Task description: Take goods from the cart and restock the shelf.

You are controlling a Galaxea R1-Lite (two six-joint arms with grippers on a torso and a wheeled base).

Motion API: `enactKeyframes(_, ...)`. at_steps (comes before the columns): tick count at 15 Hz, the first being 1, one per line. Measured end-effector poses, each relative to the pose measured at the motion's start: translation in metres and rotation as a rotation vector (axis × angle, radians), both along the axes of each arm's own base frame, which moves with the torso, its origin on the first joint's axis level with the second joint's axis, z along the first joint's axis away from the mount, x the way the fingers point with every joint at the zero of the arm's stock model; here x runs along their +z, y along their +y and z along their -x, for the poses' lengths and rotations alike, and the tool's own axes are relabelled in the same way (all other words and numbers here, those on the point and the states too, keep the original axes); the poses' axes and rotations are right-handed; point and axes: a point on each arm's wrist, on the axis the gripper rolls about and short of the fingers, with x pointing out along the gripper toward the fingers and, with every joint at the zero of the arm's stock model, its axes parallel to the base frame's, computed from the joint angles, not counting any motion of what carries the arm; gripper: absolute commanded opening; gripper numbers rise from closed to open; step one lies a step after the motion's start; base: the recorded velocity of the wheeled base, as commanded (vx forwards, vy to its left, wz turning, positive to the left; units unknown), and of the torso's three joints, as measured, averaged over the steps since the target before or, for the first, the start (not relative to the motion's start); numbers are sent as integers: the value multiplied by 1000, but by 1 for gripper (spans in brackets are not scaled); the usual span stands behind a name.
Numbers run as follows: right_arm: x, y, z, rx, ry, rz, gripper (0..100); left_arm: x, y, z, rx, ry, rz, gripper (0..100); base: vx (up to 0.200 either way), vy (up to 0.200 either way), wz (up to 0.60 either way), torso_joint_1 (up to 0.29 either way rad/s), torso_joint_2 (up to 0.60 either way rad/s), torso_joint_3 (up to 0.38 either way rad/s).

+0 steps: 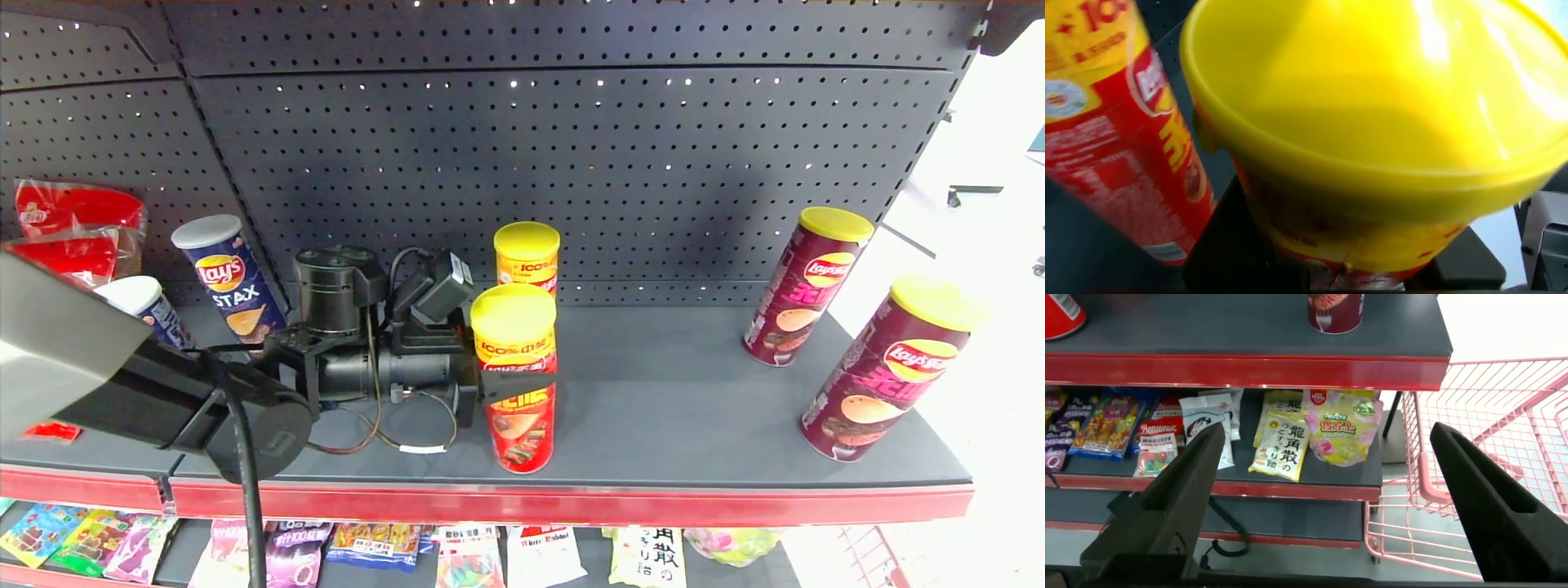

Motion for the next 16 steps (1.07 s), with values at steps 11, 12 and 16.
enactKeyframes(11, 0, 0, 0, -11, 0, 1, 100, -8, -4, 3, -7, 17, -14, 0, 0, 0, 0, 0, 0, 0)
enactKeyframes(12, 0, 0, 0, -11, 0, 1, 100, -11, -3, 5, -7, 24, -20, 100, 0, 0, 0, 0, 0, 0)
enactKeyframes(16, 0, 0, 0, -11, 0, 1, 100, -17, 0, 7, 3, 50, -37, 100, 0, 0, 0, 0, 0, 0)
